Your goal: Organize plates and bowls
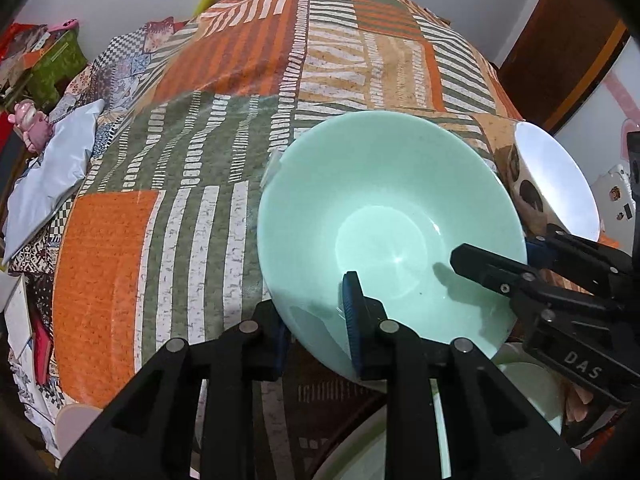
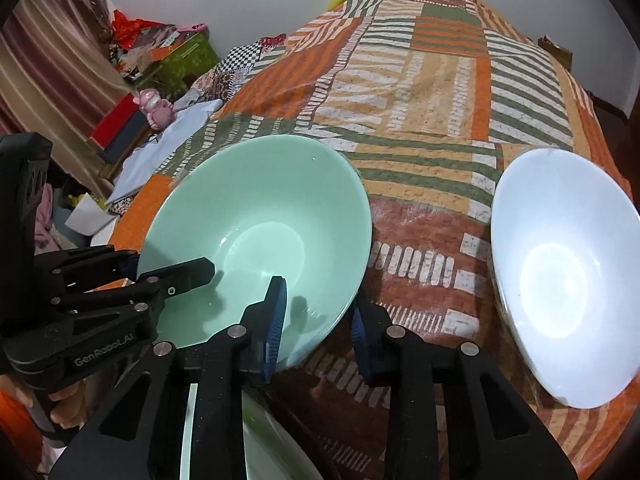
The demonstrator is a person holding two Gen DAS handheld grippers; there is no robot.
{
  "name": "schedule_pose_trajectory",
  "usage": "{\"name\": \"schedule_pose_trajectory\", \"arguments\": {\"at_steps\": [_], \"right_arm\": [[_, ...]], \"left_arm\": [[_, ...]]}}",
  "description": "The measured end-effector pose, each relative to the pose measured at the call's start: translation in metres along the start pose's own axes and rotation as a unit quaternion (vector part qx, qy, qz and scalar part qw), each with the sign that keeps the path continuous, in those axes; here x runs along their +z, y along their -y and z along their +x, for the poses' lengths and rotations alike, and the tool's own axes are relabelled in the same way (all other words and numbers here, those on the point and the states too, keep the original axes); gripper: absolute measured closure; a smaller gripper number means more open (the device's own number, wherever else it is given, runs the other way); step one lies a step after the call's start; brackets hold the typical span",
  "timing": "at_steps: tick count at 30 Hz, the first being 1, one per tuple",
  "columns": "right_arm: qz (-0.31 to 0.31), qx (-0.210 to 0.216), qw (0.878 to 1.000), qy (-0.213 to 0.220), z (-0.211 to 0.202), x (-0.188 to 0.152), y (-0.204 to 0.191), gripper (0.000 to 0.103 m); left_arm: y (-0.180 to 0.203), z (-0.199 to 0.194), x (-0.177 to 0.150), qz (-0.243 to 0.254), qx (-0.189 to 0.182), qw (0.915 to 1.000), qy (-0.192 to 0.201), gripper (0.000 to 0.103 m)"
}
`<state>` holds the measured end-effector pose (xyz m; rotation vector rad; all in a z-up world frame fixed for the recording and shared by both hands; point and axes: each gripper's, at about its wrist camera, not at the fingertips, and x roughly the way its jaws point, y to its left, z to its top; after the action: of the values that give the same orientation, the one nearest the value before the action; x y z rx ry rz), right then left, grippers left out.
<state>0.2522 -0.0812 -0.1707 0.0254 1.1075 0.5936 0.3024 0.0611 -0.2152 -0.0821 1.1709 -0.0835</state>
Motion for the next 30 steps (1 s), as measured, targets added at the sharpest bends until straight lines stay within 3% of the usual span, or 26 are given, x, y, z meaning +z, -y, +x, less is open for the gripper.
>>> {"name": "schedule_pose_trajectory", "arguments": {"at_steps": [9, 30], "right_arm": [[-0.010, -0.012, 1.000, 0.026, -0.021, -0.002, -0.006, 0.075], [-0.037, -0.007, 0.995, 0.094, -0.087, -0.015, -0.068, 0.076]], "left_arm": [[0.004, -0.019, -0.005, -0.003, -0.011, 0.9998, 0.018, 0.079], [-0.009, -0.128, -0.056, -0.012, -0.017, 0.9945, 0.102, 0.080]]}}
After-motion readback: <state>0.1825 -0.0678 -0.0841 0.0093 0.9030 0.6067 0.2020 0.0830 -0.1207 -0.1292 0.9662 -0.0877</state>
